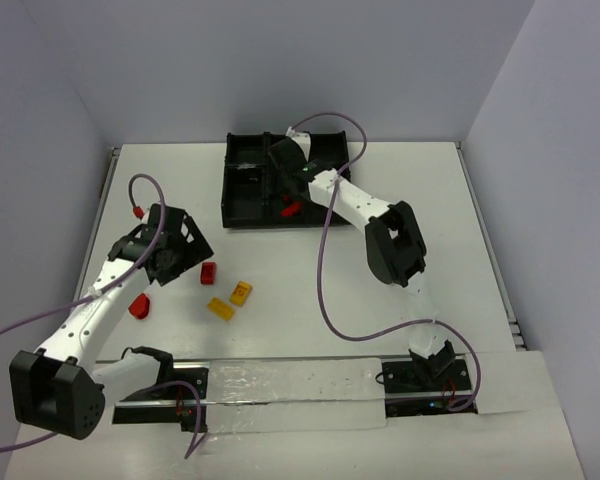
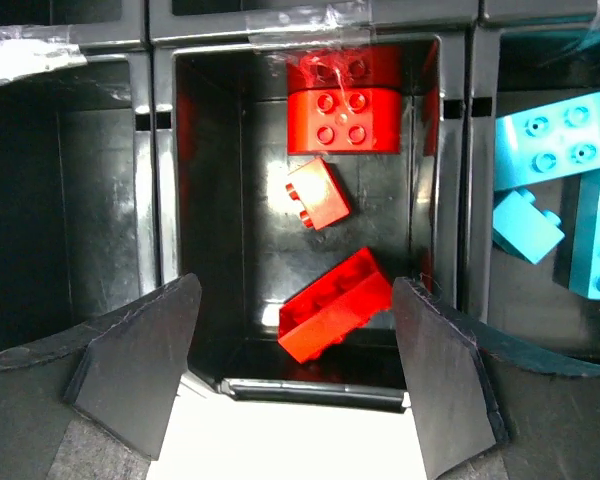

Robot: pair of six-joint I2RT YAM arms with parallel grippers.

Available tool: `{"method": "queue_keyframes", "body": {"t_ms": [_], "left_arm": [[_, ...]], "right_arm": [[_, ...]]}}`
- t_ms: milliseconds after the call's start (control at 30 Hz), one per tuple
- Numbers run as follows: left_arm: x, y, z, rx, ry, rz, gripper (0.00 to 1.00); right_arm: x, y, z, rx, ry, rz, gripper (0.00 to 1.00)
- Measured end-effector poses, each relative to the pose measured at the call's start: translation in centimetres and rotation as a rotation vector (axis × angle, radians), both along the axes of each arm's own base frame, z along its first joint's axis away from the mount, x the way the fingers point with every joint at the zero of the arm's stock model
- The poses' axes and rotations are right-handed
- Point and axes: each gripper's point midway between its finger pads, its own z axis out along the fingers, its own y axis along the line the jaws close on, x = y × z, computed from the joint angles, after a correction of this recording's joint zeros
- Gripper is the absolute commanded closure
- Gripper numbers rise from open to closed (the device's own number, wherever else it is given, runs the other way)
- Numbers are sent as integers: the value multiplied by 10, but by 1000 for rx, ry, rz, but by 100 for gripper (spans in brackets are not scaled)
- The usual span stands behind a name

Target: Sort the legos into containers by color

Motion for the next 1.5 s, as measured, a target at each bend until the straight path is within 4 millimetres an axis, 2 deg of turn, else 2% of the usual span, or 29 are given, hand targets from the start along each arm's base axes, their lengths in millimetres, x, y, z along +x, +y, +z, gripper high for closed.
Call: {"method": "queue_keyframes", "body": {"t_ms": [200, 300, 367, 533, 567, 700, 833, 933, 1167, 1400, 1500], "left_arm": [[12, -3, -6, 5, -2, -8, 3], [19, -6, -17, 15, 20, -16, 3], [25, -8, -26, 20, 42, -27, 3], [36, -12, -47, 44, 102, -49, 3], [39, -12, -50, 52, 110, -52, 3], [49, -12, -57, 79, 129, -61, 3], [47, -16, -72, 94, 170, -76, 9], [45, -23, -82, 101, 189, -96, 15], [40, -33, -96, 110, 221, -108, 31], [38, -34, -106, 123, 245, -93, 41], [40, -36, -106, 120, 235, -90, 50]], "right_arm": [[-4, -1, 12, 12, -11, 7, 12], [-16, -9, 35, 32, -29, 14, 10], [-31, -19, 55, 43, -43, 16, 8], [-69, -45, 127, 123, -153, 16, 4], [-80, -53, 137, 135, -169, 15, 4], [-118, -79, 153, 161, -199, 1, 3], [-148, -96, 139, 157, -172, -14, 3], [-160, -101, 129, 143, -147, -20, 2], [-172, -112, 118, 118, -127, -48, 2], [-175, -119, 120, 109, -136, -68, 2], [-175, -120, 119, 109, -133, -70, 2]]}}
